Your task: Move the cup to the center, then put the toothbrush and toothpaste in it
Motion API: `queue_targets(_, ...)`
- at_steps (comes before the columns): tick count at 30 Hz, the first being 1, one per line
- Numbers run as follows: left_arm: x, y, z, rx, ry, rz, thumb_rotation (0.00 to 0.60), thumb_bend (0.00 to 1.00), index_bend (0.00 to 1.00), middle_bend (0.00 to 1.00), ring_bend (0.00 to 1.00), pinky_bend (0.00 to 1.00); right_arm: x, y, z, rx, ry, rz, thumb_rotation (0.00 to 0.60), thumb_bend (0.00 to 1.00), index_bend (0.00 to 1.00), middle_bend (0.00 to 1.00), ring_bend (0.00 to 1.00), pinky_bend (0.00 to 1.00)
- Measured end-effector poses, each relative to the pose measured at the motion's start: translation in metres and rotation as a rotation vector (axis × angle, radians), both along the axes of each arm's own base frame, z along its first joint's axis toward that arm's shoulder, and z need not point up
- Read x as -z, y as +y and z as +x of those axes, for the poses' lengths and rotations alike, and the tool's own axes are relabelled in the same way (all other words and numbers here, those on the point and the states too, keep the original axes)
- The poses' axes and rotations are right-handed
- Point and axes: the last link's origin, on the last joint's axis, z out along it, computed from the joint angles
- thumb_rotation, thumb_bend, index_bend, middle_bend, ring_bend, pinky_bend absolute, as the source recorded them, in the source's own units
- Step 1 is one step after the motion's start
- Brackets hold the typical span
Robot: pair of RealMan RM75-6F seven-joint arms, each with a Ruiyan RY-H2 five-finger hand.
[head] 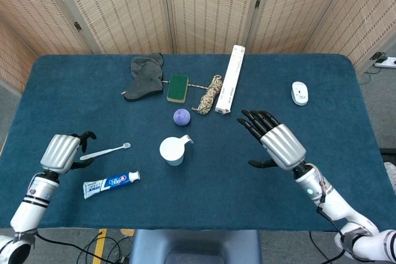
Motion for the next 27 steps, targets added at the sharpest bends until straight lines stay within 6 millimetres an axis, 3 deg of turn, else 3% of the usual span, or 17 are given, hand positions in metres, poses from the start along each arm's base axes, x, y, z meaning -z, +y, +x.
queue_targets(12, 0.044, 0.043, 0.003, -0.158, 0.075, -0.12, 0.6, 0.26, 0.4, 0.89, 0.83, 0.94, -0.002, 0.008, -0.011, 0.016, -0.009, -0.002, 0.6, 0.0, 0.0, 0.04, 0.08, 0.14)
queue_targets(27, 0.066, 0.052, 0.0, -0.257, 0.183, -0.224, 0.6, 0.26, 0.4, 0.89, 0.83, 0.94, -0.007, 0.008, -0.023, 0.053, -0.03, -0.014, 0.6, 0.0, 0.0, 0.05, 0.08, 0.14)
